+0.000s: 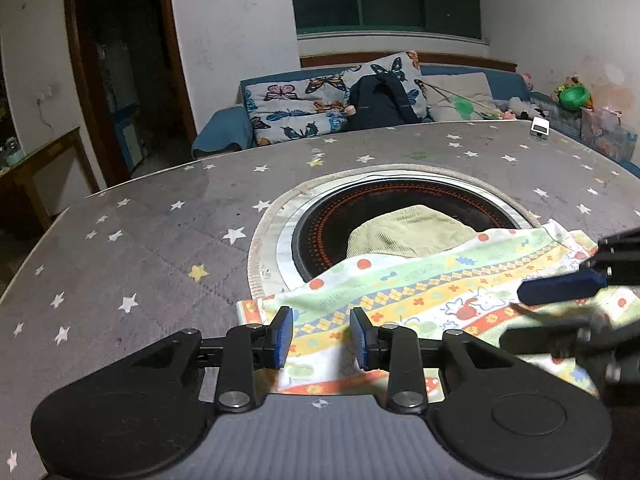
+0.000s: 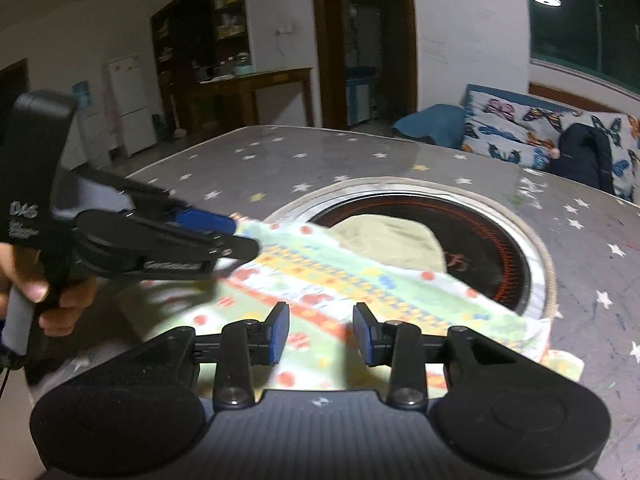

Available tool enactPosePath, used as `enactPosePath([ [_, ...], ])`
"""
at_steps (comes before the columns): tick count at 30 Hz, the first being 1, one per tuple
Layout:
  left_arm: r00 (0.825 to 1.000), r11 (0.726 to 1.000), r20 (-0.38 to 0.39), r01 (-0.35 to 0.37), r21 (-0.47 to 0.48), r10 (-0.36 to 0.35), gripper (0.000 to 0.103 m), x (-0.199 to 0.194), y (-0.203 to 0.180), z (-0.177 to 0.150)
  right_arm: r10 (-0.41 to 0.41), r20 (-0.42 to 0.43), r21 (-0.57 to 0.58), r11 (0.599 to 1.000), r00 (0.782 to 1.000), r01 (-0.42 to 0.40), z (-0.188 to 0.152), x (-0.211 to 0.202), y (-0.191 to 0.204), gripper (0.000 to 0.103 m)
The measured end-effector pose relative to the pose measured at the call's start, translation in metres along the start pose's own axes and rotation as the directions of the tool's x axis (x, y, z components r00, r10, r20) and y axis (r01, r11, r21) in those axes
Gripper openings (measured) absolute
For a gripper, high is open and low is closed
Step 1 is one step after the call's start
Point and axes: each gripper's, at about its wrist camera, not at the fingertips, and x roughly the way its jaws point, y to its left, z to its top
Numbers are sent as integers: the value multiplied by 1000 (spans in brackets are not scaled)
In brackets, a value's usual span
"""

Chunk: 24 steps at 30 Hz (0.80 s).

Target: Fold clothes

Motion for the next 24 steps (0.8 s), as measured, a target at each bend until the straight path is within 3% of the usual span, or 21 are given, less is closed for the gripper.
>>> enactPosePath([
  [13,999,998,7,-53,-30,54,37,-21,-12,-12,-15,-2,-24,1000,1000,15,-20,-18,12,40],
  [15,998,998,19,-64,-28,64,44,-29,-16,-15,-21,0,-20,1000,1000,21,-23,-22,11,42],
  [24,997,997,37,-74,8,73,44,-43,-34,-35,-56,5,-1,998,998,56,-37,-40,5,42],
])
